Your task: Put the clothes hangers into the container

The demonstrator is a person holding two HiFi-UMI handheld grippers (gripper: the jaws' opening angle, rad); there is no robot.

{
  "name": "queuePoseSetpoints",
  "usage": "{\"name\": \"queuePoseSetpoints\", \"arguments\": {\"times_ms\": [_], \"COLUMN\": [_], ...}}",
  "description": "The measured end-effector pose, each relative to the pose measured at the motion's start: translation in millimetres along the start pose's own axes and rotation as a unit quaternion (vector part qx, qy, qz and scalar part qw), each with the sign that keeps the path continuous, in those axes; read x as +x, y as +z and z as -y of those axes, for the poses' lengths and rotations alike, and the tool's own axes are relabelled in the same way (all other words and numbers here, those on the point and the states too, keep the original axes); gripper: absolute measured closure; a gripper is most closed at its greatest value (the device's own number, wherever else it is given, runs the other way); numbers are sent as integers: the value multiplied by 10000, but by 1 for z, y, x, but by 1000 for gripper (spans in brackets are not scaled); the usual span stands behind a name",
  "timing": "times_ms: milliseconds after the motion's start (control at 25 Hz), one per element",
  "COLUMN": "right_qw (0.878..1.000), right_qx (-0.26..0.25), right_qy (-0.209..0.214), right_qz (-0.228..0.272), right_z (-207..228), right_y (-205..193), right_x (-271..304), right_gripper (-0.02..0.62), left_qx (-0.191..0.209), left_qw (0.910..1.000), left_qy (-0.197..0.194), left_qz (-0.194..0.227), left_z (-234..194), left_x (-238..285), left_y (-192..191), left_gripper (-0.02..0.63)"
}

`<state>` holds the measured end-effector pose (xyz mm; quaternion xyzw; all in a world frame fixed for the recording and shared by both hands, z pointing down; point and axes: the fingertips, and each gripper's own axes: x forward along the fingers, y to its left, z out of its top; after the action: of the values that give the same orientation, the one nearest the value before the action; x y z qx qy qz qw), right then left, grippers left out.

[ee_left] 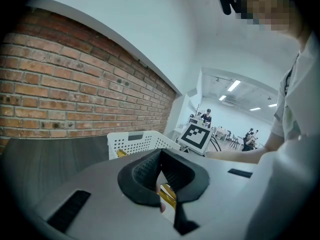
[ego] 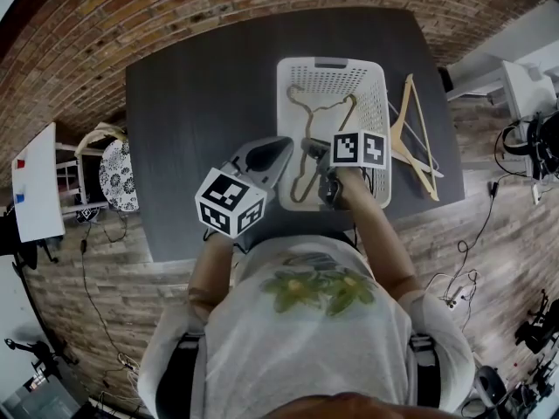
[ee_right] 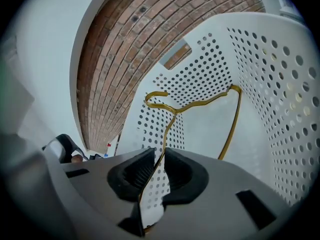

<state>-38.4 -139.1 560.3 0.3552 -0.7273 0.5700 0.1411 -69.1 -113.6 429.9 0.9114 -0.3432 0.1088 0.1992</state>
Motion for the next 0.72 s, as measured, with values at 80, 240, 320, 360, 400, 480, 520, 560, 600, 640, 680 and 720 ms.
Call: {"name": "queuePoseSetpoints", "arguments": {"times_ms": [80,240,320,360,400,480,520,560,600,640,680,720], "right_qw": [10000,9999,9999,9999,9998,9997,9997,9996,9996,9996,9995,9995], "right_qx": [-34,-74,-86,-90,-95,-107,-115,-123,-128,-130,-132,-139], "right_qy": [-17,-17,-16,-18,-21,-12,-4,5,15,29,47,63], "right_qz": [-25,-86,-115,-132,-152,-196,-217,-235,-252,-267,-276,-278], "right_z": [1,1,2,2,2,3,3,3,3,3,2,2], "right_y": [-1,-3,-3,-3,-4,-5,-6,-6,-6,-7,-7,-7], "right_x": [2,5,6,7,7,9,11,12,13,13,13,13], "right_gripper": [538,538,538,538,538,538,538,538,538,538,538,538], "left_qx": [6,17,20,19,19,25,29,31,30,30,32,36], "left_qw": [10000,10000,10000,10000,10000,10000,10000,10000,10000,10000,10000,10000], "left_qy": [5,4,3,3,2,3,5,7,7,6,5,4], "left_qz": [-1,-9,-12,-14,-19,-28,-31,-33,-31,-29,-28,-28], "left_z": [0,0,0,0,0,0,0,-1,0,0,0,0], "left_x": [0,0,1,2,2,3,3,3,3,3,3,3], "left_y": [0,0,1,1,1,0,0,0,0,0,0,0], "left_gripper": [577,577,577,577,577,577,577,577,577,577,577,577]}}
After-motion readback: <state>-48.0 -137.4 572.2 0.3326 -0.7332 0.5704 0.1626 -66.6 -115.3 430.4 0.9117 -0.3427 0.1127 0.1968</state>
